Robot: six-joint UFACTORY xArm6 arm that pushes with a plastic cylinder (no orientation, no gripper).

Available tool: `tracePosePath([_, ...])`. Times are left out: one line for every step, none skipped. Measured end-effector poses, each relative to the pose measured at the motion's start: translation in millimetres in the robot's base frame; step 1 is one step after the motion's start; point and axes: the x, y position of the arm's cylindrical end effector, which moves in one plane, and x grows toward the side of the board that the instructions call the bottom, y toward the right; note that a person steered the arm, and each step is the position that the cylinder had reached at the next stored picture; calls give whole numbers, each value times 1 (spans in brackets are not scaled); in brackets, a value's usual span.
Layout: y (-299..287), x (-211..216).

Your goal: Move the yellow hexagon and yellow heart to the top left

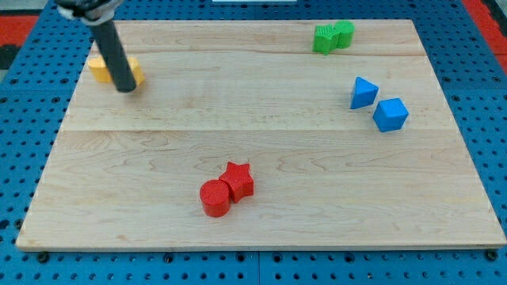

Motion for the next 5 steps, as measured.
tracePosePath([51,-8])
tracePosePath([56,-73])
tracePosePath([93,-28])
tracePosePath([6,6])
tracePosePath([-7,-46])
